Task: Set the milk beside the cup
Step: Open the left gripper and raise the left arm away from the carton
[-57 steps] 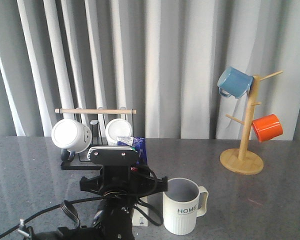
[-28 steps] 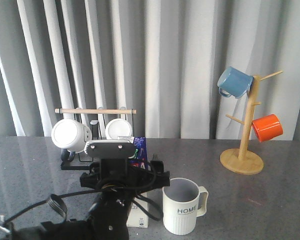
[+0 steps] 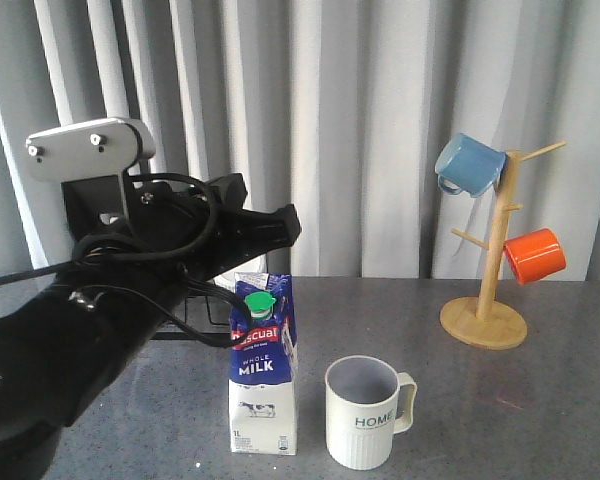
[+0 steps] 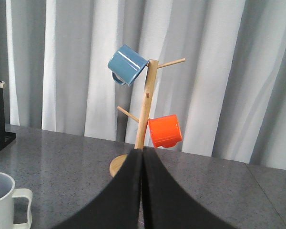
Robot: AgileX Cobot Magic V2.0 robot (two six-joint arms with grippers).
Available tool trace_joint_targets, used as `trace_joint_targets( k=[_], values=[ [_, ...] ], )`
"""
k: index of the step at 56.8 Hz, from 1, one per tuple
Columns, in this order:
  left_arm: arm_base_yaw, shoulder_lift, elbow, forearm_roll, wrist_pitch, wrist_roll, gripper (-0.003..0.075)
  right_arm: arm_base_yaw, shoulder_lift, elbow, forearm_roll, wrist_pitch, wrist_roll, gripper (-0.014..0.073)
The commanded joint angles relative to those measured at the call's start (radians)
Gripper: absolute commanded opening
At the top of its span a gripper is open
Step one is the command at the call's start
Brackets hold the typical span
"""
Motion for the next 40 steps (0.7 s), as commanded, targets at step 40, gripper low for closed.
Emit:
trace_joint_targets(
  k=[40],
  values=[
    [-0.122,-0.049,-0.152,0.183,0.367,-0.433,-0.0007,-0.004,0.0,-0.027,-0.011,-0.057,0.004,-0.0007]
  ],
)
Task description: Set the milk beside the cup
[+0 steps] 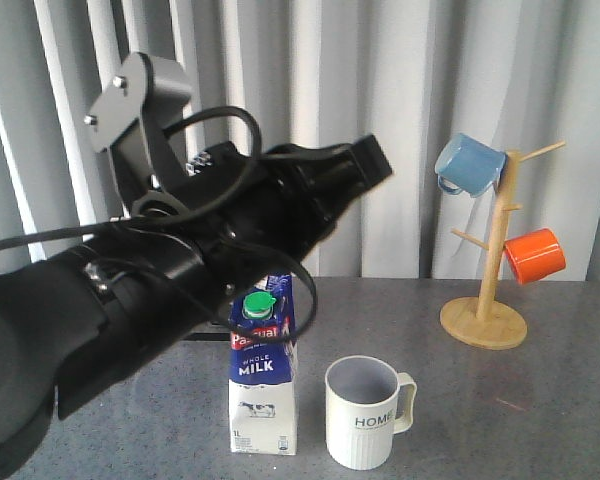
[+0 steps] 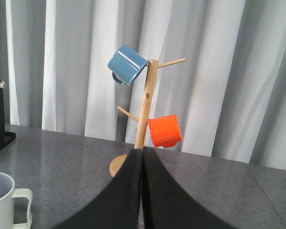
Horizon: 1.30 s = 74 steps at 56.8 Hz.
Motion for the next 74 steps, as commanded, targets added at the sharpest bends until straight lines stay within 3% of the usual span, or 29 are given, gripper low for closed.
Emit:
trace_joint_targets(
  k=[1,8,12,22,28,35,51,74],
  values=[
    [-0.035,-0.033,-0.024,0.054,0.058,0.002,-0.0007,-0.004,0.0,-0.027,-0.011,-0.058,0.004,-0.0007],
    [-0.076,-0.034,0.012,0.208,0.123,0.003,-0.0007,-0.004,0.0,-0.027,-0.011,-0.058,0.004,-0.0007],
    [-0.082,-0.038,0.046,0.373,0.189,-0.075,-0.0007,-0.004,0.0,-0.027,-0.011,-0.058,0.004,-0.0007],
    [-0.059,-0.122,0.22,0.84,0.25,-0.557,-0.0007,-0.004,0.0,-0.027,-0.011,-0.061,0.004,-0.0007],
    [0.019,-0.237,0.367,0.959,0.189,-0.692,-0.0006,-0.004,0.0,-0.027,-0.011,-0.058,0.004,-0.0007],
    [0.144,-0.414,0.541,0.955,0.103,-0.648,-0.0006,-0.004,0.0,-0.027,-0.011,-0.058,0.004,-0.0007],
    [0.472,-0.826,0.879,0.905,0.071,-0.416,-0.0006,-0.004,0.0,-0.027,-0.011,-0.058,0.004,-0.0007],
    [0.721,-1.258,1.258,0.977,0.068,-0.42,-0.0006,-0.004,0.0,-0.027,-0.011,-0.058,0.004,-0.0007]
  ],
)
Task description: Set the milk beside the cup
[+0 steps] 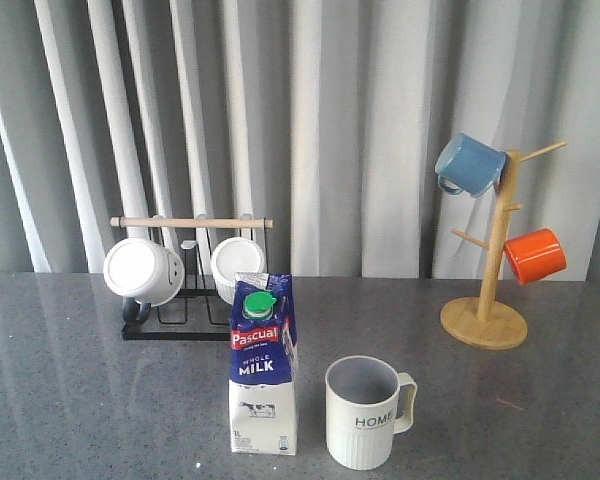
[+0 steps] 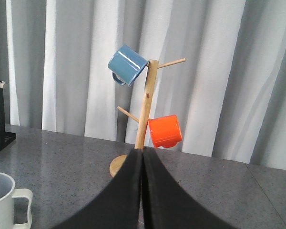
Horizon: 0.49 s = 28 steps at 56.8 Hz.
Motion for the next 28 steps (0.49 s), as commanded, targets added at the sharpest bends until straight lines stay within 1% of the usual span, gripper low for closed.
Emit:
trace_joint_targets(
  k=[1,7,10,18,28],
  values=[
    [0.038,-0.077,0.03,0.026,-0.077,-0.027,-0.0006,-0.004,0.0,-0.027,-0.011,-0.057,0.004,-0.0007],
    [0.078,-0.186,0.091,0.032,-0.075,-0.065,-0.0006,-0.004,0.0,-0.027,-0.011,-0.057,0.004,-0.0007],
    [0.096,-0.235,0.092,0.034,-0.027,-0.084,-0.0006,-0.004,0.0,-0.027,-0.011,-0.057,0.004,-0.0007],
    [0.118,-0.229,0.092,0.058,0.027,-0.085,-0.0006,-0.004,0.0,-0.027,-0.011,-0.056,0.004,-0.0007],
    [0.113,-0.229,0.092,0.058,0.028,-0.085,-0.0006,-0.004,0.0,-0.027,-0.011,-0.057,0.004,-0.0007]
  ],
)
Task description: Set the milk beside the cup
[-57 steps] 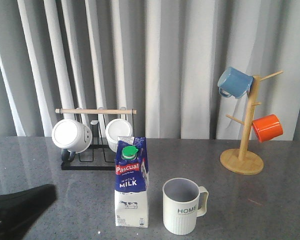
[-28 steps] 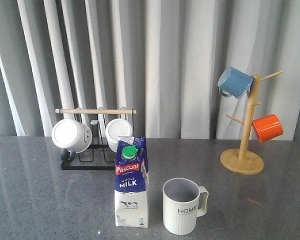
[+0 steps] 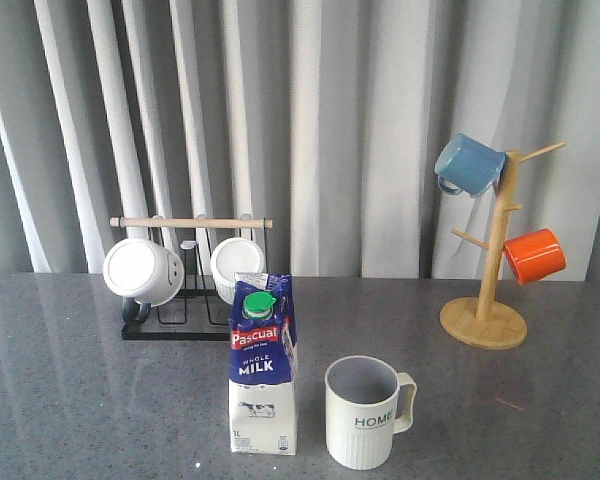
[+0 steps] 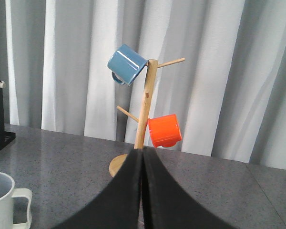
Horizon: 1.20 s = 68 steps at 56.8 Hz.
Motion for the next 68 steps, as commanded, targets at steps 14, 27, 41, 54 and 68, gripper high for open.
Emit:
trace_joint_targets(
  k=[14,27,41,54,68],
  values=[
    [-0.001,-0.012,-0.02,0.0,-0.061,-0.011,-0.0006,-0.004,0.0,-0.027,-0.011,-0.059,0.004,-0.0007],
    [-0.001,-0.012,-0.02,0.0,-0.061,-0.011,-0.0006,-0.004,0.0,-0.027,-0.011,-0.059,0.004,-0.0007],
    [-0.001,-0.012,-0.02,0.0,-0.061,-0.011,-0.0006,-0.004,0.0,-0.027,-0.011,-0.059,0.004,-0.0007],
    [-0.001,-0.012,-0.02,0.0,-0.061,-0.011,-0.0006,-0.004,0.0,-0.027,-0.012,-0.059,0.004,-0.0007],
    [-0.001,-0.012,-0.02,0.0,-0.061,-0.011,-0.0006,-0.004,-0.012,-0.002,0.239,-0.042,-0.179,-0.0007]
  ],
)
